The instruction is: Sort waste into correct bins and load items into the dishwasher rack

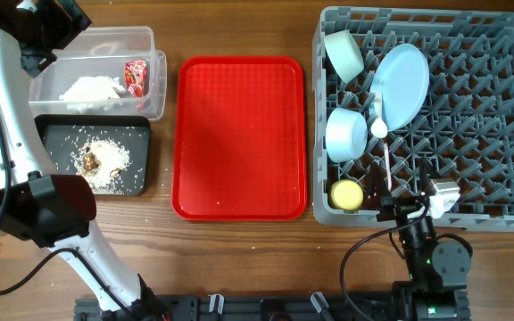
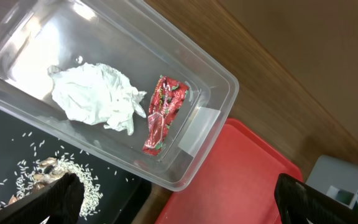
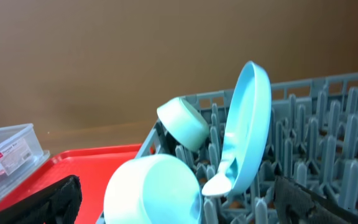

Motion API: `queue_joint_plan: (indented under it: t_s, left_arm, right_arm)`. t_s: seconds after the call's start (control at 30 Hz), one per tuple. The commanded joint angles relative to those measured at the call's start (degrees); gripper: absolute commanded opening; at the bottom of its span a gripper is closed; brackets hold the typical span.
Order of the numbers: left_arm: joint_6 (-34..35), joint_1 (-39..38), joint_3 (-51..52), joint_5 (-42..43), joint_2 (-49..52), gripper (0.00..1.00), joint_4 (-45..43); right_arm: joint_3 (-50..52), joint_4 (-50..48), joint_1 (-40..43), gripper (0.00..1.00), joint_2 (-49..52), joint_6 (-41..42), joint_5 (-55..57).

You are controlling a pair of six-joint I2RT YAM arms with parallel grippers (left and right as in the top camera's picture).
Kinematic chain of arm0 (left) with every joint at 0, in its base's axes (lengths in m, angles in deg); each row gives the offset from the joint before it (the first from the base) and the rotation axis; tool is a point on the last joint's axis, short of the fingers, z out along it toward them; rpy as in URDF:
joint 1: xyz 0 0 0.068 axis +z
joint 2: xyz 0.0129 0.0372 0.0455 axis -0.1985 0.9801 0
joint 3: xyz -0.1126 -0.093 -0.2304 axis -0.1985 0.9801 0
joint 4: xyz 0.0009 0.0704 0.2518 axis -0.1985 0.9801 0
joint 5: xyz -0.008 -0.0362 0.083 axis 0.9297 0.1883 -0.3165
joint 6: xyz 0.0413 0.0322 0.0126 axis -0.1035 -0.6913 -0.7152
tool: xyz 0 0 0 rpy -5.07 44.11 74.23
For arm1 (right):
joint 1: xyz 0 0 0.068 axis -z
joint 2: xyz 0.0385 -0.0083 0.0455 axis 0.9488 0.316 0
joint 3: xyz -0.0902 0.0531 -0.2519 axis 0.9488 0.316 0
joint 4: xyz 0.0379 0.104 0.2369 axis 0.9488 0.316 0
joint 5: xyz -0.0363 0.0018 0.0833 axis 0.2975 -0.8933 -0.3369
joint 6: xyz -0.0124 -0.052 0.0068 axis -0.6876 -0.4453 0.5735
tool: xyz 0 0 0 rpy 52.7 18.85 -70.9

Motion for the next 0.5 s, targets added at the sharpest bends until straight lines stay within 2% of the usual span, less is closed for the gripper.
queue_joint_plan:
  t_s: [0.0,0.47]
  left_arm:
    - [0.5,-0.1,-0.4,0.1,-1.1,1.0,-0.2]
    - [0.5,-0.1,-0.4,0.1,-1.1,1.0,-0.2]
  right_arm:
    - [0.2,1.5,0.3,1.0,-1.0,2.2,-0.9]
    - [0.2,2.0,0.3,1.0,-0.9,2.2,-0.7]
